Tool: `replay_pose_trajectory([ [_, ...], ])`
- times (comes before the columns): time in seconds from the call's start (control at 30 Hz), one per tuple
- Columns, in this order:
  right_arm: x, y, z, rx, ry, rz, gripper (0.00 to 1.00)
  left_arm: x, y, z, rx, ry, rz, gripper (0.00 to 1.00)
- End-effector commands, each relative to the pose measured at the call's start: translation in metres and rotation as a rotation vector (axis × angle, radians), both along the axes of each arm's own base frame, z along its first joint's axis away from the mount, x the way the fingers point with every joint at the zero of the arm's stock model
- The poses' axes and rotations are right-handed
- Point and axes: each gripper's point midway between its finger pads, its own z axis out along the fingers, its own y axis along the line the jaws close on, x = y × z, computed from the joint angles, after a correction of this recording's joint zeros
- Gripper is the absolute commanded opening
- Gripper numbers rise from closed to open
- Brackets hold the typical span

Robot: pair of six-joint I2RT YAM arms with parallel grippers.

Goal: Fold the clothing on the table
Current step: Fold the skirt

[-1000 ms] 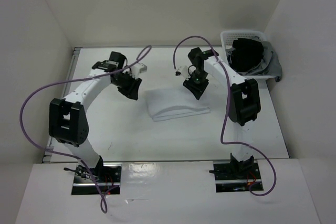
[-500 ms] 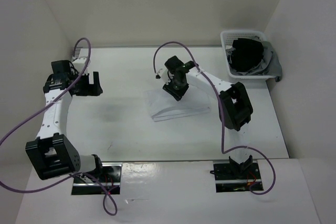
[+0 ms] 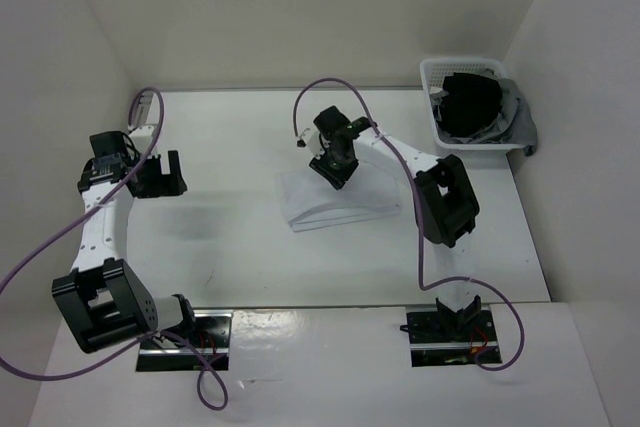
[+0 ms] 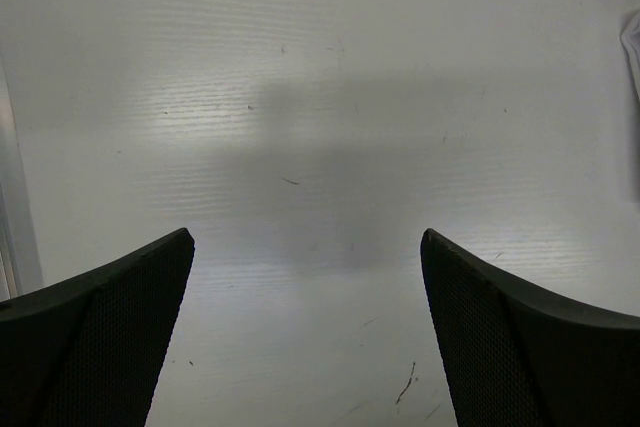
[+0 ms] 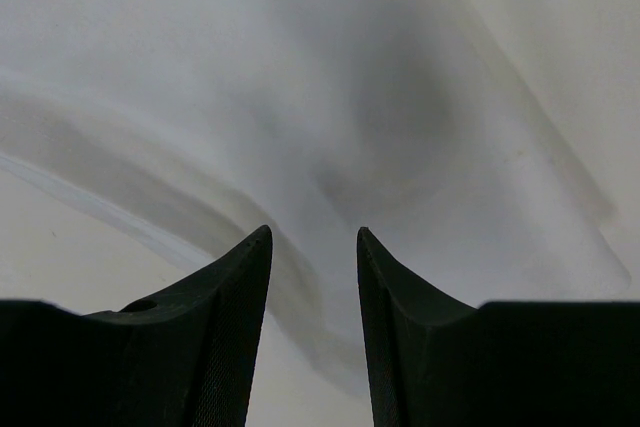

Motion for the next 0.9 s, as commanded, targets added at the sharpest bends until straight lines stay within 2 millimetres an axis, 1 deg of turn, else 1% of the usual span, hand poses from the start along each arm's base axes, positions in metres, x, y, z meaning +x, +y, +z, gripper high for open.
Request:
replay_pose_trajectory([
  [0.0, 0.004, 0.001, -0.012, 0.001, -0.003, -0.015, 0.45, 0.006, 0.002, 0.012, 0.01, -0.067, 0.0, 1.0],
  [0.07, -0.003, -0.002, -0.016, -0.012, 0.025, -0.003, 0.45, 0.006, 0.002, 0.012, 0.01, -0.067, 0.0, 1.0],
  [0.13, -0.006, -0.004, -0.019, -0.017, 0.033, -0.003, 0.45, 0.006, 0.002, 0.01, 0.007, -0.058, 0.0, 1.0],
  [0.17, -0.011, -0.005, -0.018, -0.015, 0.049, 0.001, 0.45, 0.006, 0.001, 0.01, -0.001, -0.061, -0.007, 1.0],
  [0.27, -0.016, -0.006, -0.018, -0.016, 0.061, 0.013, 0.45, 0.006, 0.001, 0.01, 0.005, -0.062, -0.014, 1.0],
  [0.37, -0.028, -0.004, -0.021, -0.031, 0.081, 0.034, 0.45, 0.007, -0.001, 0.01, -0.001, -0.065, -0.02, 1.0],
  [0.4, -0.029, -0.003, -0.021, -0.026, 0.084, 0.045, 0.44, 0.007, -0.001, 0.008, -0.005, -0.056, -0.02, 1.0],
  [0.43, -0.031, -0.005, -0.024, -0.032, 0.093, 0.045, 0.44, 0.007, -0.002, 0.008, -0.012, -0.059, -0.025, 1.0],
  [0.47, -0.037, -0.003, -0.027, -0.039, 0.101, 0.057, 0.44, 0.007, -0.002, 0.008, -0.012, -0.059, -0.025, 1.0],
  [0.5, -0.037, -0.002, -0.024, -0.034, 0.094, 0.058, 0.44, 0.007, -0.002, 0.008, -0.012, -0.059, -0.025, 1.0],
  [0.6, -0.046, -0.002, -0.027, -0.041, 0.124, 0.07, 0.43, 0.007, -0.002, 0.008, -0.012, -0.059, -0.025, 1.0],
  [0.67, -0.049, -0.002, -0.027, -0.038, 0.138, 0.073, 0.43, 0.008, -0.003, 0.008, -0.012, -0.062, -0.038, 1.0],
  [0.7, -0.053, 0.002, -0.027, -0.032, 0.143, 0.085, 0.43, 0.008, -0.003, 0.008, -0.012, -0.062, -0.038, 1.0],
  [0.77, -0.059, -0.001, -0.026, -0.038, 0.162, 0.096, 0.43, 0.008, -0.005, 0.009, -0.02, -0.065, -0.045, 1.0],
  [0.83, -0.067, 0.004, -0.029, -0.037, 0.174, 0.117, 0.43, 0.008, -0.005, 0.009, -0.02, -0.065, -0.045, 1.0],
  [0.87, -0.071, 0.001, -0.028, -0.044, 0.184, 0.116, 0.41, 0.006, -0.007, 0.008, -0.025, -0.062, -0.06, 1.0],
])
